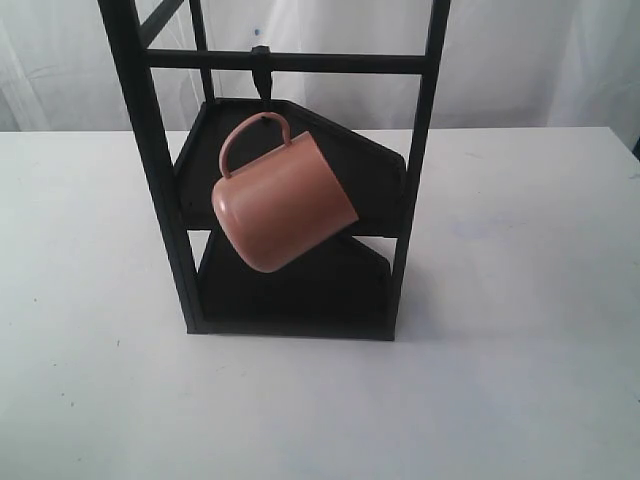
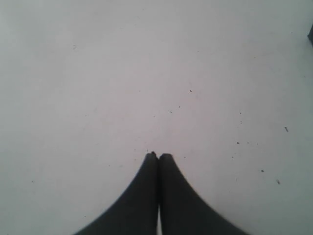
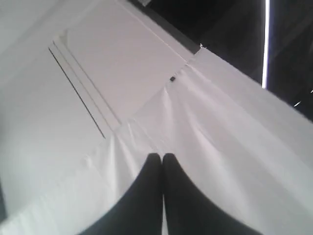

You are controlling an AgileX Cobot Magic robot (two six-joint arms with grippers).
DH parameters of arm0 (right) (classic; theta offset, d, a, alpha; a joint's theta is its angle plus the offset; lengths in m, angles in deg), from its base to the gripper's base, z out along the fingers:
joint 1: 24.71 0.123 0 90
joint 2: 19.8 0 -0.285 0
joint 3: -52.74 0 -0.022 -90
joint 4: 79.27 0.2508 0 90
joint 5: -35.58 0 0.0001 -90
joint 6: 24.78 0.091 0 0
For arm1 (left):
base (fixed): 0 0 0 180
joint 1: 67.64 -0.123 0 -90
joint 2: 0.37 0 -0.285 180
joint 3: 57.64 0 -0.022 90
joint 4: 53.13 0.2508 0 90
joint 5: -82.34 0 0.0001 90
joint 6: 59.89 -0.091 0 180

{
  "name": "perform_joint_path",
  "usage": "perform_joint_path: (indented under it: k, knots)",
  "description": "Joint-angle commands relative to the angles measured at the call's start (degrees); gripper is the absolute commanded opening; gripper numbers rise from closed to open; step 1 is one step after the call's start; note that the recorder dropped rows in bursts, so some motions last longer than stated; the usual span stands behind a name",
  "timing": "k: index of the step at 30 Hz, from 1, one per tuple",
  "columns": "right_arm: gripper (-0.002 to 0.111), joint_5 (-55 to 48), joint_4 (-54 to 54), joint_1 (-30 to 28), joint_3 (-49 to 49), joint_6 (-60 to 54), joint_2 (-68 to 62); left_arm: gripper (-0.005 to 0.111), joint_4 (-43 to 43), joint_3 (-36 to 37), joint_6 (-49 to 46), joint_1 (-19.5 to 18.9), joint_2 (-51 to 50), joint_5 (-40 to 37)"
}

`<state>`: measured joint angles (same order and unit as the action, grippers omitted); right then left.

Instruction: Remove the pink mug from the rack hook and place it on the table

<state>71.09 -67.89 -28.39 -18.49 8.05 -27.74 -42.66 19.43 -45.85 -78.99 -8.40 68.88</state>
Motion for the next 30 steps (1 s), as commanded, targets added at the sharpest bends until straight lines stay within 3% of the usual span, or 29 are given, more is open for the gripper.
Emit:
perform_joint_path:
  k: [1, 4, 6, 11, 17, 26, 30]
  knots:
    - [0.000, -18.69, -2.85, -0.32, 1.57, -32.83, 0.15, 0.000, 0.25, 0.15, -0.15, 0.08, 0.24, 0.10]
    - [0.000, -31.46, -2.95, -0.32, 1.57, -43.60, 0.15, 0.000, 0.25, 0.15, -0.15, 0.08, 0.24, 0.10]
    - [0.000, -32.42, -2.86, -0.32, 1.32, -48.35, 0.15, 0.000, 0.25, 0.15, -0.15, 0.08, 0.24, 0.10]
    - [0.000, -34.39, -0.49, -0.32, 1.58, -47.63, -5.07, 0.000, 0.25, 0.15, -0.15, 0.08, 0.24, 0.10]
    - [0.000, -50.20, 4.04, -0.32, 9.65, -48.31, -16.80, 0.000, 0.25, 0.15, -0.15, 0.08, 0.24, 0.10]
    - [0.000, -63.99, 7.71, 0.08, 15.12, -48.47, -29.15, 0.000, 0.25, 0.15, -0.15, 0.08, 0.24, 0.10]
    - [0.000, -73.76, 12.76, 2.15, 18.88, -56.68, -32.27, 0.000, 0.25, 0.15, -0.15, 0.08, 0.24, 0.10]
